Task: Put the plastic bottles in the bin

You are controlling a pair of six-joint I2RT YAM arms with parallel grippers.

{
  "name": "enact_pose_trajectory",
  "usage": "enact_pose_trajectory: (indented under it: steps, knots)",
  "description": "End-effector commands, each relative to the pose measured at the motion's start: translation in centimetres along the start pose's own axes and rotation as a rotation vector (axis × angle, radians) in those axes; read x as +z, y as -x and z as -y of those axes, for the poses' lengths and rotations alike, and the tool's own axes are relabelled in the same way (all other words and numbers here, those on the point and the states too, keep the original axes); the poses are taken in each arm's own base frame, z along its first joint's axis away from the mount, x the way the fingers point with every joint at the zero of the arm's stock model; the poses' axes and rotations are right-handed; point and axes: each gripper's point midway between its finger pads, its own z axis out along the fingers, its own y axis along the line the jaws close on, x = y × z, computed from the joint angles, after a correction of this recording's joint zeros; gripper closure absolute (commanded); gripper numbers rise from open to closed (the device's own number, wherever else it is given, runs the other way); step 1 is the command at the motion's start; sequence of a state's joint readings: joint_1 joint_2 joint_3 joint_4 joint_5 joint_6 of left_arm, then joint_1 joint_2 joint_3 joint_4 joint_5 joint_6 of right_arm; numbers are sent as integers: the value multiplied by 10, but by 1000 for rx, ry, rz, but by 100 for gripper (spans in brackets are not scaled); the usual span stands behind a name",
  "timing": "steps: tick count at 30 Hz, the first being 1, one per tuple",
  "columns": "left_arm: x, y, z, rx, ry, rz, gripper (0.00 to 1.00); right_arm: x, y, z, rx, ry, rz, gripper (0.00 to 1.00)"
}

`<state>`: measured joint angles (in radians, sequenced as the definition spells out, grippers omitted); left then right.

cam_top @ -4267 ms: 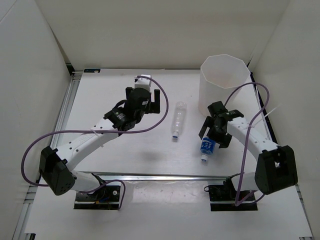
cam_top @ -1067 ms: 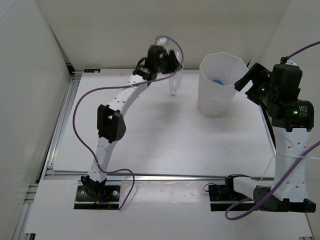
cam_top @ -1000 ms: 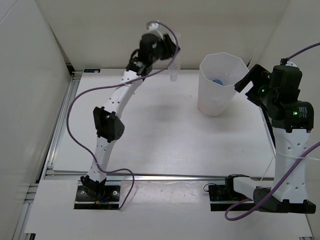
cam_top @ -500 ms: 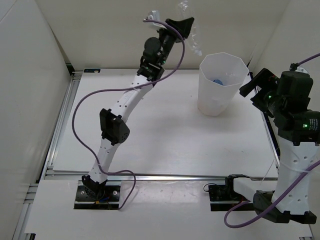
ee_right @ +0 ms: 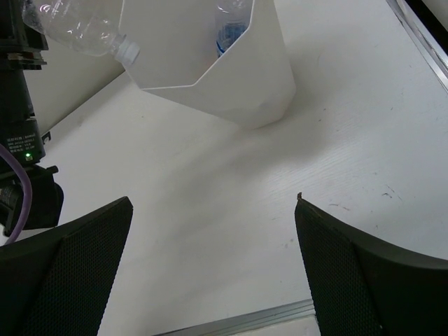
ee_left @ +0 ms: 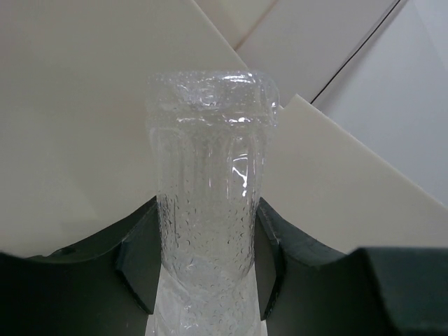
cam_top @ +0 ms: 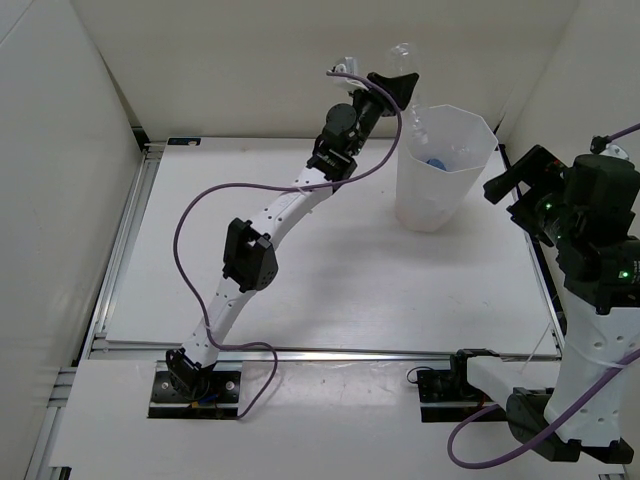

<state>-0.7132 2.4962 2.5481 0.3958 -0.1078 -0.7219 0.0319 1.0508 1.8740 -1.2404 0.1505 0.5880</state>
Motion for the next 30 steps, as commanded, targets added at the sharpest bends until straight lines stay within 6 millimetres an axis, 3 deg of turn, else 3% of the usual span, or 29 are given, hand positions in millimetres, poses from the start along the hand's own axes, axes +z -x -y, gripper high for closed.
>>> enact_pose_trajectory:
  steps: [1,3,5,8,10,12,14,15,16,17,18,19,20,21,22,23,24,25,26,27,30]
  knots:
    - [0,31,45,0,-67,58,46,-4,-2,3,0,-7,-1,0]
    - [-2,13,46,-1,-73,8,23,0,-1,4,10,-20,-4,0]
    - [-8,-18,52,2,-87,-64,0,4,-1,8,17,-51,-6,0]
    - [-15,-44,49,36,-88,-164,0,3,4,8,9,-56,11,0]
    - [-17,-40,60,73,-103,-177,0,2,11,6,11,-54,34,0]
    - [-20,-25,69,142,-99,-187,0,4,17,5,2,-56,49,0]
    - [-25,-13,56,202,-61,-213,0,4,17,5,2,-56,50,0]
    - [-31,9,68,239,-45,-217,0,8,16,5,0,-63,39,0]
    - [-40,8,32,274,44,-256,0,17,9,6,-4,-73,-4,0]
    - [-49,44,47,288,61,-225,0,22,2,7,-24,-78,-44,0]
    - [-58,60,29,318,139,-219,0,33,-5,5,-28,-89,-102,0]
    - [-81,42,-3,342,214,-284,0,39,-12,7,-40,-101,-144,0]
    - [-93,79,15,366,215,-240,0,46,-17,9,-35,-114,-182,0]
    - [-104,87,7,389,251,-235,0,49,-24,10,-45,-109,-213,0]
    - [-125,74,-10,412,294,-289,0,58,-42,17,-55,-128,-280,0]
    - [-137,77,-12,430,312,-303,0,62,-48,12,-49,-90,-296,0]
    - [-149,104,2,458,321,-266,0,66,-54,12,-47,-79,-310,0]
    - [-162,107,-2,467,353,-279,0,70,-60,14,-54,-68,-322,0]
    - [-181,101,-21,494,404,-316,0,69,-64,14,-52,-54,-316,0]
    - [-195,121,-10,518,407,-291,0,77,-73,19,-42,-62,-326,0]
    - [-249,135,-29,570,532,-304,0,84,-76,17,-30,-34,-326,0]
